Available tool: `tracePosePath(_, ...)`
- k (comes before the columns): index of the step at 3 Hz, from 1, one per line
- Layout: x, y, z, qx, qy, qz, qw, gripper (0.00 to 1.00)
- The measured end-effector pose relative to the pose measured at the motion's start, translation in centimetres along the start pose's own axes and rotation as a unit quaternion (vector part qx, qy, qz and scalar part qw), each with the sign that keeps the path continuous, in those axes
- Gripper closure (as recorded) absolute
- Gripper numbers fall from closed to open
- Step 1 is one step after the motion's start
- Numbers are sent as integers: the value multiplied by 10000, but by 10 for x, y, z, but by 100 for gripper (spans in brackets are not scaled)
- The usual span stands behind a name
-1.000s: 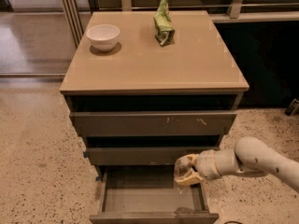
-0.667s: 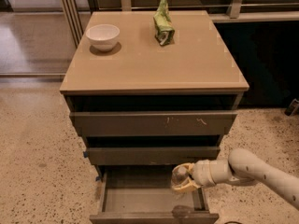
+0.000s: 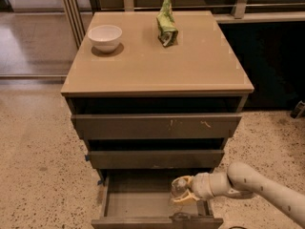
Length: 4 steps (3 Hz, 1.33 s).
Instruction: Place water bottle into bottom drawer
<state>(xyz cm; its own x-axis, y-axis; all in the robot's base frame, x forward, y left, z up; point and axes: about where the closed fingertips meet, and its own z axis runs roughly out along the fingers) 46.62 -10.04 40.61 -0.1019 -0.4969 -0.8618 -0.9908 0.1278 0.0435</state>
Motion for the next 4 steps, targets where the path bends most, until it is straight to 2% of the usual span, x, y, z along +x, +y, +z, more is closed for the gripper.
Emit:
tracePosePath(2,45,-16,35,87,-163,-368,9992,100)
tracePosePath(4,78,-38,70,-50,-233,-794,9966,100)
